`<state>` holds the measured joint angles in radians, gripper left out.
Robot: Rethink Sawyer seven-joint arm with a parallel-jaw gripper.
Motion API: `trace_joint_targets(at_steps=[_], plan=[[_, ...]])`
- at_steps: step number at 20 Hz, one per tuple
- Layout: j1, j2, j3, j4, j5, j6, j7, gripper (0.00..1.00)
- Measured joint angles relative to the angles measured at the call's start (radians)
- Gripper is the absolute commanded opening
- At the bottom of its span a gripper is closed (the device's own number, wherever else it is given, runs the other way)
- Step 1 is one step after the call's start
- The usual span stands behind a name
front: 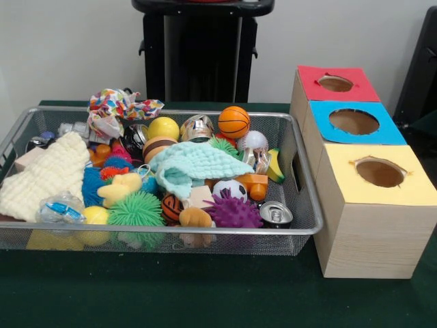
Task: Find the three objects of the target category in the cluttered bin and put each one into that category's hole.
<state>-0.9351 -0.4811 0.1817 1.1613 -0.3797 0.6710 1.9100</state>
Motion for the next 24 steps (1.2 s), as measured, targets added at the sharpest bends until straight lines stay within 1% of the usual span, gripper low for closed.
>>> trace_joint_targets(at_steps=[6,10,16,20,21,24], plan=[[0.020,-0.027,-0.002,0.063,-0.019,-0.014,0.000,1.00],[0.049,-0.045,-0.018,0.114,-0.030,-0.059,0.000,1.00],[0.128,-0.070,-0.057,0.197,-0.033,-0.163,0.000,1.00],[0.174,-0.081,-0.085,0.233,-0.033,-0.205,0.000,1.00],[0.199,-0.085,-0.102,0.253,-0.033,-0.225,0.001,1.00],[0.237,-0.088,-0.128,0.280,-0.030,-0.246,0.002,1.00]])
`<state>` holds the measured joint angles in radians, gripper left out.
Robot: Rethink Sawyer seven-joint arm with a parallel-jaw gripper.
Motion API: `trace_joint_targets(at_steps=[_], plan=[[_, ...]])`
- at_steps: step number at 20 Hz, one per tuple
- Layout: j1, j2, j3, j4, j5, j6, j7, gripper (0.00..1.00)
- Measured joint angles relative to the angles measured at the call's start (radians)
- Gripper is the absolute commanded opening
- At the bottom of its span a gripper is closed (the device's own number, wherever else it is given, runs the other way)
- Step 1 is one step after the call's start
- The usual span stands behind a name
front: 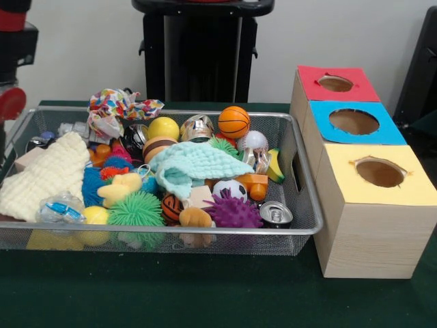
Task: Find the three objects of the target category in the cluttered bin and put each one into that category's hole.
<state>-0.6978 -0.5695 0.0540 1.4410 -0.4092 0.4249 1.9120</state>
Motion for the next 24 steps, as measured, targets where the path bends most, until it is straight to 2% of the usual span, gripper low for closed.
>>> trace_joint_targets(at_steps=[9,16,24], plan=[[0.118,-0.012,-0.093,0.092,0.043,-0.047,0.014,1.00],[0.175,-0.012,-0.137,0.127,0.101,-0.074,0.014,1.00],[0.192,0.016,-0.139,0.109,0.191,-0.078,0.014,1.00]])
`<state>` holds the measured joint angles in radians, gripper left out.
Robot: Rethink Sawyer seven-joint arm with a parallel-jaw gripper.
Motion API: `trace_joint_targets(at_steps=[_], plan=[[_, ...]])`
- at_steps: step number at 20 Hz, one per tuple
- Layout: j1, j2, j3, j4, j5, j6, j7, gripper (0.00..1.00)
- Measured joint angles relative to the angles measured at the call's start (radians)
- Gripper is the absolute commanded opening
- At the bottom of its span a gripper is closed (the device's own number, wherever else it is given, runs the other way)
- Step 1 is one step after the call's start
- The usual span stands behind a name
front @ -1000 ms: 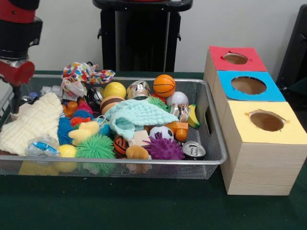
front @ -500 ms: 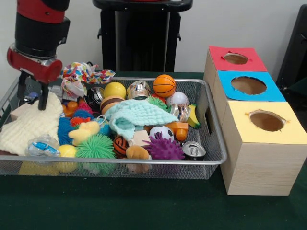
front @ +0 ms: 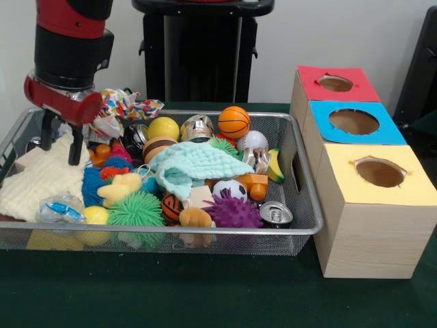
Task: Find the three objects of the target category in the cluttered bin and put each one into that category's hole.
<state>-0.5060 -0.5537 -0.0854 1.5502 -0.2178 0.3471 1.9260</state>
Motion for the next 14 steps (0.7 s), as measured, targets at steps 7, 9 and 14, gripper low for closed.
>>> trace_joint_targets(at_steps=[7,9,14], plan=[[0.012,0.057,-0.001,-0.054,0.063,0.000,0.000,1.00],[0.018,0.077,-0.001,-0.070,0.082,0.000,0.000,1.00],[0.025,0.104,-0.001,-0.101,0.110,0.000,0.000,1.00]])
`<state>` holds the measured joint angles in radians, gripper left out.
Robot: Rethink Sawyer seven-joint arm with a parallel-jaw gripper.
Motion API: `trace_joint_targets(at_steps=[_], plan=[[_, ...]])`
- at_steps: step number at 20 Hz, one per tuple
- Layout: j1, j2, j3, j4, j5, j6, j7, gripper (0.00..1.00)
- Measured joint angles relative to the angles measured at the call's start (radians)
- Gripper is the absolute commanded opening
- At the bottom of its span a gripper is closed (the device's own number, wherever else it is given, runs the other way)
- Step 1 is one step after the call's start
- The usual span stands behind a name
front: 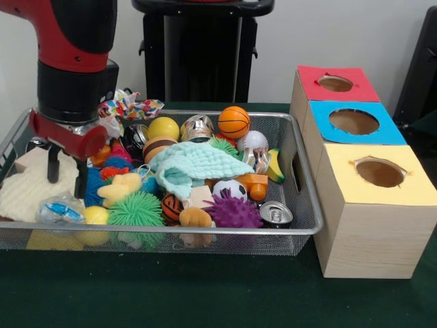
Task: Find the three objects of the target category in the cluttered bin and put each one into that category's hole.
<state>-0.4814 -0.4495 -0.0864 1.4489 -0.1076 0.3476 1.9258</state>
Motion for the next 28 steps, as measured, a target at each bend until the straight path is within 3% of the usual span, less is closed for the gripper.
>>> trace_joint_targets(at_steps=[13,28], plan=[[-0.014,0.016,0.000,-0.025,0.024,0.037,0.000,1.00],[-0.027,0.021,0.003,-0.130,0.082,0.235,0.000,1.00]])
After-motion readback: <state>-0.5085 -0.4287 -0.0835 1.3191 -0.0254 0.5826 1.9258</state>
